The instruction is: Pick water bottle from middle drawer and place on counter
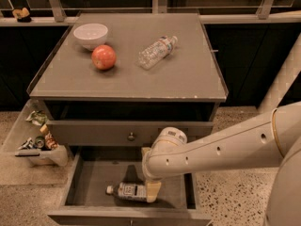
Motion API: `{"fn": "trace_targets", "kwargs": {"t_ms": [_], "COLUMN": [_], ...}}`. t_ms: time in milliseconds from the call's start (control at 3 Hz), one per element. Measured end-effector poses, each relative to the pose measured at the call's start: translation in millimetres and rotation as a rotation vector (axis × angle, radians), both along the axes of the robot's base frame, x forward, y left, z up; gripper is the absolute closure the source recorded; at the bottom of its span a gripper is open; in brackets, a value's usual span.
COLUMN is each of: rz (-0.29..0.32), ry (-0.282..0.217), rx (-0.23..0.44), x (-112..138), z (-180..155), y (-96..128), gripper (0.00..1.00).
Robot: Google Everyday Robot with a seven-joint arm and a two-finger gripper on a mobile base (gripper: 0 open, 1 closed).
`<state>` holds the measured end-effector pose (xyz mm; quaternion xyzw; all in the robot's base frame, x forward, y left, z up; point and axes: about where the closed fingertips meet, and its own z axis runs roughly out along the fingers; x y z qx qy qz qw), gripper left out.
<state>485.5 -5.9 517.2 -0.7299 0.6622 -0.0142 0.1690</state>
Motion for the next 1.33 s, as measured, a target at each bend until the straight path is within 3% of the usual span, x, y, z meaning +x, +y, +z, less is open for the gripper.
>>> {"fn": "trace_targets", "kwargs": {"t_ms": [667,1000,1333], "rz": [0.077,0.076,0.077], "ry": [0.037,0.037,0.065], "rx": [-0.028,-0.028,-0.028], "x": [11,11,15], "z": [-72,-71,-98], "y": [40,40,47], "gripper": [0.0,0.0,0.0]}}
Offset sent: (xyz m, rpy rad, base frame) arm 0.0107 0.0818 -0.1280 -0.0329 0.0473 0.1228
